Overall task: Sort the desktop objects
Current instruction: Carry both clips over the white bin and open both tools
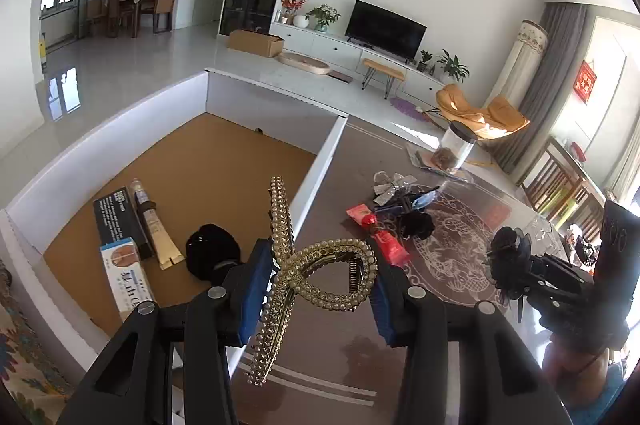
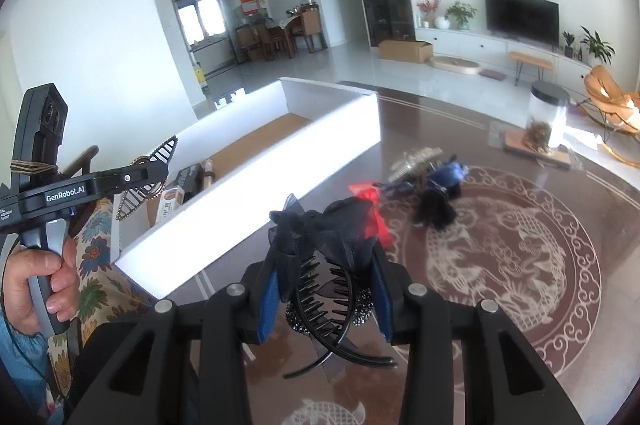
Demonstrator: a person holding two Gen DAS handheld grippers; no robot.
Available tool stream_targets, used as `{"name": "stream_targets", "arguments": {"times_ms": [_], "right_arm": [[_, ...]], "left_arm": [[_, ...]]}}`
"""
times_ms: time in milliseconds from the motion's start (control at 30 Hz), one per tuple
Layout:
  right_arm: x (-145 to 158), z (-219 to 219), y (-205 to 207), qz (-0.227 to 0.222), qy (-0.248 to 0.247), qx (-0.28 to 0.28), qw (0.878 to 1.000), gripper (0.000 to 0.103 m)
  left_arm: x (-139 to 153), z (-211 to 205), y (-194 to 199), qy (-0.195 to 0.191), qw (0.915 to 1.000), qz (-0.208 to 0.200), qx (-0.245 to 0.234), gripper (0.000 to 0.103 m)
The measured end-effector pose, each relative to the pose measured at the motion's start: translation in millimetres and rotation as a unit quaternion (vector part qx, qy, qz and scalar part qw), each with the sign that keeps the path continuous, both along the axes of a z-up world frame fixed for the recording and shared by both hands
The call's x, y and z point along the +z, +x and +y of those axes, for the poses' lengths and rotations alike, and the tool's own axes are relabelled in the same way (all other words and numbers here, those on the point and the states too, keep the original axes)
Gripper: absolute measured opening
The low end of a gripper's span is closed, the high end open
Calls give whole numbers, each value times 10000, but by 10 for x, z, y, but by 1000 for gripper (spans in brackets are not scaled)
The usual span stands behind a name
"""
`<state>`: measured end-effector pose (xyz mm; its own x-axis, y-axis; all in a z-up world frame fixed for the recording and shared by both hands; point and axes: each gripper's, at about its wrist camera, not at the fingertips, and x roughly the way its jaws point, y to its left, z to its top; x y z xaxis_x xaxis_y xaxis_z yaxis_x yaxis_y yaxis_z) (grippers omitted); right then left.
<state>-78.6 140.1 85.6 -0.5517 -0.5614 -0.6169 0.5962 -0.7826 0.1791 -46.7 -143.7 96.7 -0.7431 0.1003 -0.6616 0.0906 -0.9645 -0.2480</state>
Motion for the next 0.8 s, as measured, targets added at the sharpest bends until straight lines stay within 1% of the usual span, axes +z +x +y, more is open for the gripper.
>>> {"name": "stream_targets", "arguments": {"times_ms": [100,167,233,267,333,400,433,467,500,567,600,633,700,800], "right_arm": [[214,-765,-251,128,-1,573,9983,40],[235,-1298,-463,39,42,876,9961,40],[155,-1790,-695,-209,112,1072,9940,40],[81,-2025,-810,-345,224,1145,9926,40],[-87,-2404,-1025,-579,487,1222,9896,40],[-289,-2687,-1217,-902,764,1310,9843,40],[-389,-2779,-1299,-1034,885,1288,9823,41],[-492,-2847,-1359,-1175,997,1246,9802,45],[-593,-2884,-1440,-1325,1080,1196,9780,54],[-712,-2885,-1529,-1461,1108,1044,9775,64],[-735,-2874,-1562,-1474,1038,994,9786,65],[-741,-2847,-1576,-1483,966,967,9794,66],[-711,-2770,-1572,-1438,801,890,9823,69],[-541,-2505,-1480,-1189,390,758,9892,69]], "left_arm": [[-171,-470,-137,145,9986,-380,328,46],[-349,-645,-243,235,9963,-702,430,46],[-510,-717,-352,338,9938,-974,428,46],[-571,-726,-406,347,9927,-1079,410,46],[-670,-706,-498,294,9909,-1261,372,46],[-772,-696,-566,245,9878,-1474,437,46],[-822,-703,-597,253,9857,-1591,489,47],[-874,-709,-629,279,9835,-1708,527,47],[-927,-724,-649,306,9817,-1797,546,47],[-992,-735,-667,347,9802,-1870,555,47],[-1008,-742,-668,385,9795,-1897,559,47],[-1002,-741,-662,387,9800,-1870,568,47],[-949,-725,-610,292,9833,-1678,648,47],[-784,-588,-472,134,9876,-1337,808,47]]}}
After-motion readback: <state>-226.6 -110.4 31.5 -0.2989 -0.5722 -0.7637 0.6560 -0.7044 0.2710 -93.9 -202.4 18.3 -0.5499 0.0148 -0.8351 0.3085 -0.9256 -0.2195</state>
